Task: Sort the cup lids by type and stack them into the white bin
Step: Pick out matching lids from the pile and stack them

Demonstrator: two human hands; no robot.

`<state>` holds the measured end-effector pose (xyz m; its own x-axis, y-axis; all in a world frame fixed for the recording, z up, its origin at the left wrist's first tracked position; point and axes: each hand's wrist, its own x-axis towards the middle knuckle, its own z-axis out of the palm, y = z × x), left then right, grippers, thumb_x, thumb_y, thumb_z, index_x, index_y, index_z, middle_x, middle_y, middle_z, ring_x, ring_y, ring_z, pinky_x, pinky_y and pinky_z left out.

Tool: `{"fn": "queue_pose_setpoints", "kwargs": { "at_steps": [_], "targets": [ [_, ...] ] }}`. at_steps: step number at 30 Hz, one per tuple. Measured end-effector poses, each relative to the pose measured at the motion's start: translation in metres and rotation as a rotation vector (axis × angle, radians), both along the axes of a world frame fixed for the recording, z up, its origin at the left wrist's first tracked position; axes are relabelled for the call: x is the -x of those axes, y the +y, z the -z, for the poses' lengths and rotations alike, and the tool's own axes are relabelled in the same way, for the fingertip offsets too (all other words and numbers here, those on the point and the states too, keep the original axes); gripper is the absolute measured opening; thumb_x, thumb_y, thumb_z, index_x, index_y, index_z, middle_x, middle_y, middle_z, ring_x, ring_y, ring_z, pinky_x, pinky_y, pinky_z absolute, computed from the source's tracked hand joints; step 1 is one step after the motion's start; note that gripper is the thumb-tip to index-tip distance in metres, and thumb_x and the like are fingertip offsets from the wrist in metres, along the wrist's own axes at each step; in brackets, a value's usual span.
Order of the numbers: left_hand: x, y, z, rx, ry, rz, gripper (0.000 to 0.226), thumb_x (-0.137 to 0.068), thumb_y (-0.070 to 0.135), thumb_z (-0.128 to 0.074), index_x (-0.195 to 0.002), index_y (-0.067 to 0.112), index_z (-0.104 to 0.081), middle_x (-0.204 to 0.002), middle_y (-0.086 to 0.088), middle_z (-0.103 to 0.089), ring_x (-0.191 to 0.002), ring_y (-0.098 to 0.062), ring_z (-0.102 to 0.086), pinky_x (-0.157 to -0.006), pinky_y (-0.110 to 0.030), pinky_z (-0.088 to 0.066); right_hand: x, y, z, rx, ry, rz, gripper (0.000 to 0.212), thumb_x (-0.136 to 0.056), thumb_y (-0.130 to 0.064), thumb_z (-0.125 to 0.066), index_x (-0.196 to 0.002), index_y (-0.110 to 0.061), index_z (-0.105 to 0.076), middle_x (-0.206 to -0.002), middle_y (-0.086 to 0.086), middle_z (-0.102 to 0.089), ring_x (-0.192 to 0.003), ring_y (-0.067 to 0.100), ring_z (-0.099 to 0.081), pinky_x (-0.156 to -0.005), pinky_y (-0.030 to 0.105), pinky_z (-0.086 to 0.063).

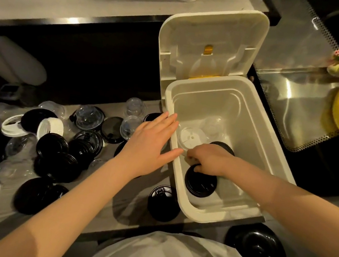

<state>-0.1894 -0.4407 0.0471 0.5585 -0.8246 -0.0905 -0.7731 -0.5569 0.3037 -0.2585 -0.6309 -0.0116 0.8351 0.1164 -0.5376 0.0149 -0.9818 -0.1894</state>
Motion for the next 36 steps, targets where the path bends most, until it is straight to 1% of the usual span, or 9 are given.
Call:
{"fn": "queue_pose_setpoints", "kwargs": {
  "at_steps": [7,11,14,17,21,26,29,32,36],
  "targets": [
    [-0.005,0.006,-0.011,-0.083,-0.057,0.002,0.076,-0.092,0.059,-0.031,-0.151,0.019,-0.005,-0.159,0.002,0.002,-0.146,-0.015,0.005,-0.117,-0.04,-0.009,0.004,-0.003,-0.037,0.038,-0.308,0.241,0.037,-0.091,-0.033,-0.053,-0.125,-0.021,-0.051,-0.118,0.001,-0.057,-0.106,0.022,-0.054,-0.078,0.033,-0.045],
    [-0.021,0.021,-0.013,-0.093,-0.054,-0.051,0.073,-0.092,0.057,-0.034,-0.15,0.019,-0.012,-0.159,0.0,-0.005,-0.146,-0.018,0.002,-0.117,-0.045,-0.012,0.0,0.009,-0.063,-0.046,-0.497,0.437,0.041,-0.091,-0.031,-0.055,-0.13,-0.018,-0.05,-0.126,0.002,-0.054,-0.114,0.024,-0.051,-0.084,0.035,-0.046],
    [-0.035,0.038,-0.014,-0.109,-0.077,-0.074,0.068,-0.092,0.054,-0.04,-0.148,0.017,-0.024,-0.158,-0.002,-0.013,-0.146,-0.021,-0.004,-0.115,-0.047,-0.017,-0.004,0.03,-0.08,-0.1,-0.64,0.471,0.04,-0.09,-0.027,-0.057,-0.127,-0.012,-0.053,-0.122,0.006,-0.056,-0.116,0.026,-0.05,-0.089,0.034,-0.042],
    [-0.045,0.064,-0.011,-0.124,-0.076,-0.108,0.064,-0.092,0.05,-0.045,-0.145,0.018,-0.03,-0.156,-0.002,-0.02,-0.145,-0.022,-0.011,-0.114,-0.047,-0.019,-0.003,0.063,-0.095,-0.132,-0.701,0.432,0.038,-0.092,-0.027,-0.055,-0.127,-0.014,-0.052,-0.122,0.003,-0.055,-0.117,0.022,-0.047,-0.087,0.033,-0.042],
    [-0.051,0.099,0.008,-0.132,-0.017,-0.127,0.061,-0.09,0.044,-0.053,-0.142,0.014,-0.037,-0.15,-0.005,-0.031,-0.141,-0.024,-0.021,-0.113,-0.046,-0.025,-0.002,0.109,-0.098,-0.254,-0.73,0.357,0.036,-0.089,-0.017,-0.06,-0.125,-0.01,-0.056,-0.123,0.006,-0.055,-0.117,0.025,-0.048,-0.093,0.036,-0.044],
    [-0.053,0.12,0.037,-0.253,0.114,-0.078,0.062,-0.088,0.04,-0.058,-0.141,0.016,-0.037,-0.144,-0.002,-0.04,-0.134,-0.023,-0.031,-0.109,-0.043,-0.032,0.007,0.156,-0.062,-0.326,-0.595,0.418,0.043,-0.09,-0.017,-0.058,-0.132,-0.012,-0.05,-0.132,0.004,-0.05,-0.124,0.023,-0.044,-0.098,0.033,-0.04],
    [-0.052,0.118,0.05,-0.293,0.162,-0.047,0.068,-0.087,0.041,-0.059,-0.143,0.017,-0.032,-0.145,-0.002,-0.037,-0.135,-0.023,-0.03,-0.109,-0.043,-0.032,0.019,0.163,-0.027,-0.205,-0.33,0.443,0.05,-0.09,-0.019,-0.058,-0.136,-0.014,-0.041,-0.136,0.006,-0.044,-0.127,0.027,-0.039,-0.099,0.034,-0.039],
    [-0.054,0.109,0.058,-0.347,0.163,-0.025,0.076,-0.085,0.048,-0.059,-0.145,0.017,-0.026,-0.147,-0.002,-0.032,-0.135,-0.025,-0.027,-0.108,-0.044,-0.03,0.037,0.162,-0.003,-0.051,-0.059,0.47,0.069,-0.088,-0.026,-0.062,-0.146,-0.015,-0.025,-0.151,0.007,-0.026,-0.136,0.032,-0.029,-0.108,0.042,-0.035],
    [-0.059,0.096,0.067,-0.436,0.107,-0.084,0.083,-0.076,0.063,-0.059,-0.139,0.015,-0.034,-0.136,-0.007,-0.044,-0.127,-0.028,-0.036,-0.101,-0.045,-0.032,0.056,0.16,0.011,0.01,0.055,0.473,0.091,-0.08,-0.028,-0.071,-0.15,-0.018,-0.014,-0.151,0.006,-0.022,-0.137,0.031,-0.027,-0.107,0.039,-0.036]
  ]
}}
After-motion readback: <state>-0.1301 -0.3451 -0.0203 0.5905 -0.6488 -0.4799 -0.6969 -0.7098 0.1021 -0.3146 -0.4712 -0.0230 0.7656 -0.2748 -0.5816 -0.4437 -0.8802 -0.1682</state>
